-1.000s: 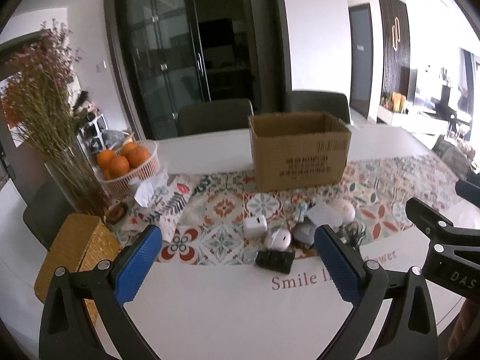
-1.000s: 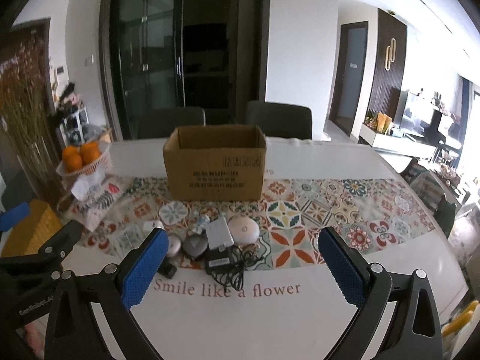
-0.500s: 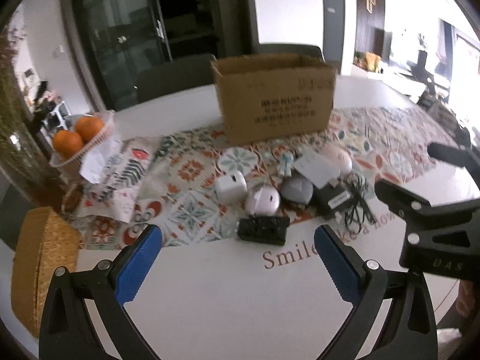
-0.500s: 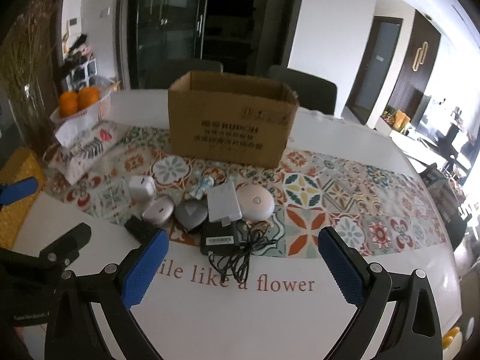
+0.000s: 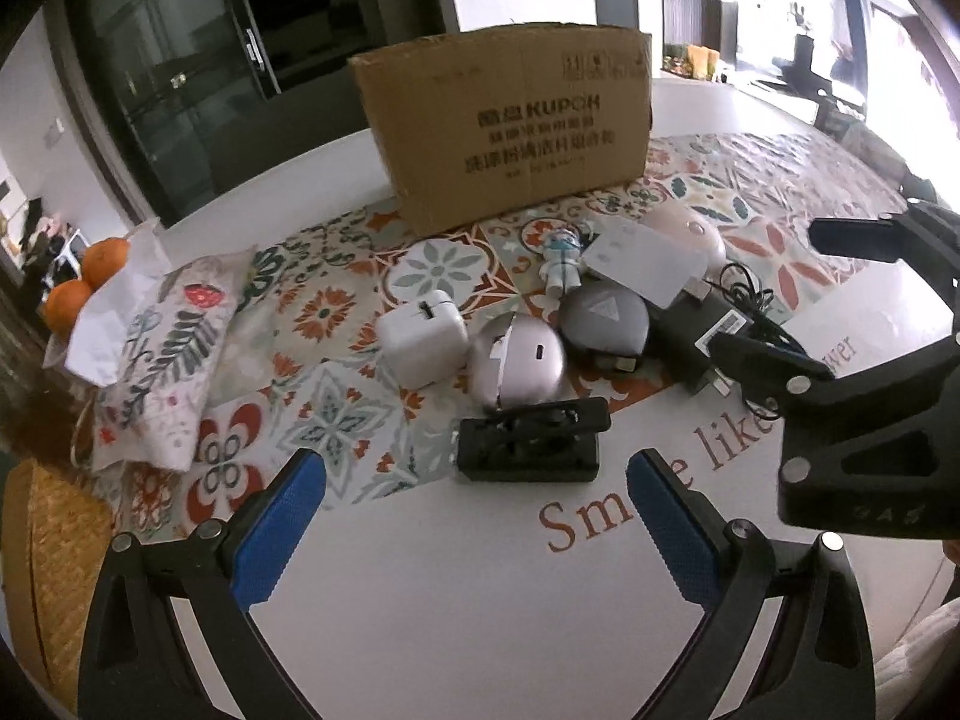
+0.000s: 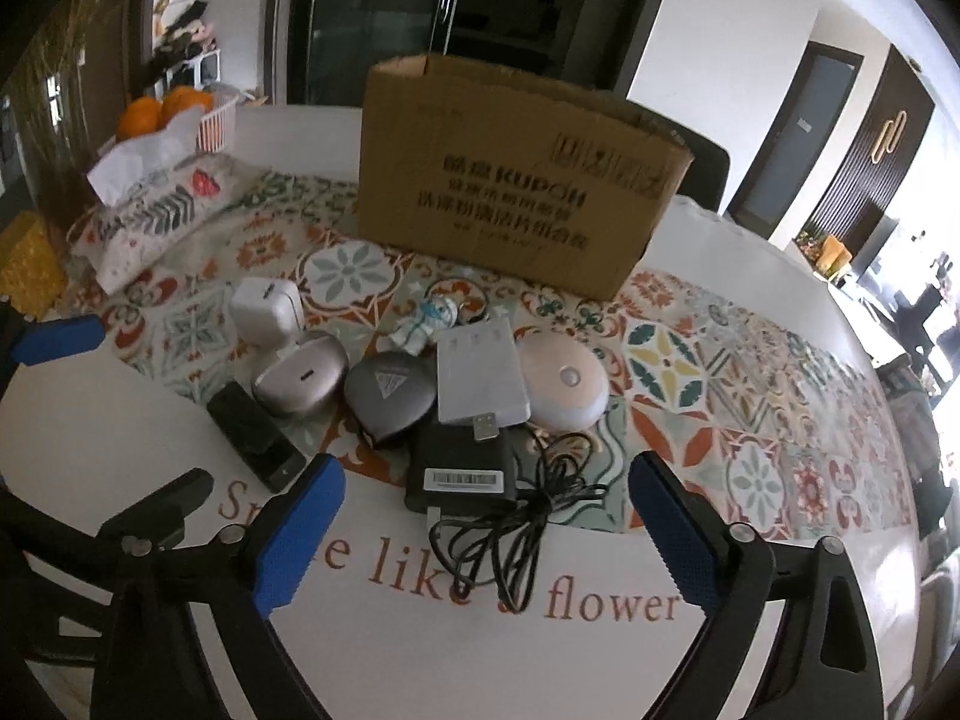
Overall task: Organize rigid objects
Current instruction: 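Grasp the black power bank with the left tool while the right tool grasps the black adapter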
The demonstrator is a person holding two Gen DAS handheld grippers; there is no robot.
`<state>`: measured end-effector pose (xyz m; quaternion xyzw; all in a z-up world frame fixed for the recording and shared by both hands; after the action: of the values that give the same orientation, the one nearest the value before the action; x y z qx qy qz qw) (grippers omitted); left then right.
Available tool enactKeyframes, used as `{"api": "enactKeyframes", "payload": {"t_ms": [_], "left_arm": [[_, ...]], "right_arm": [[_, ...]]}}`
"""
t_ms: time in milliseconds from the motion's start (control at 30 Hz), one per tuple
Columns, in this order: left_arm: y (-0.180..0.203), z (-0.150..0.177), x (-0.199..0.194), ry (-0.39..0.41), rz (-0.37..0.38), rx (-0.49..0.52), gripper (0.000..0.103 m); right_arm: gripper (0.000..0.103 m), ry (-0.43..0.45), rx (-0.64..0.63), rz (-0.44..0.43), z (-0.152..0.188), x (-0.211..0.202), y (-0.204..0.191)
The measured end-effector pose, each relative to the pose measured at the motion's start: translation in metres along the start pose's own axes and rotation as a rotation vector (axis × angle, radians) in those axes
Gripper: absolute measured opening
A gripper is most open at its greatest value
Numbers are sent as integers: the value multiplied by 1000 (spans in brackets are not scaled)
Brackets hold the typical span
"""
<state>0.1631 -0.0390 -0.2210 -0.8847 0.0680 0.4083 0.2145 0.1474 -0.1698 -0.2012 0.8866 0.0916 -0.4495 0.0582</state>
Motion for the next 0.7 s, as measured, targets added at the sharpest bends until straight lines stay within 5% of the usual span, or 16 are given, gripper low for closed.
{"api": "enactKeyframes", "payload": {"t_ms": [700], "left_arm": [[25, 8, 53, -91, 59, -3, 93]], "right_arm": [[85, -115, 9, -53, 9, 62, 8]]}}
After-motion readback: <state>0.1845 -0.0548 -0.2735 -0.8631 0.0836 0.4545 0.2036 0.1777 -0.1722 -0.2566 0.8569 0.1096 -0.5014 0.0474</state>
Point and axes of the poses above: each gripper's, at about its wrist camera, not at the fingertips, and x roughly the way its jaws point, y to its right, z to its underside, the point moved 2 cm from there along x, roughly the way its jaws point, and after that the axes turned 13 degrees about -z, right-handed, at the moved point
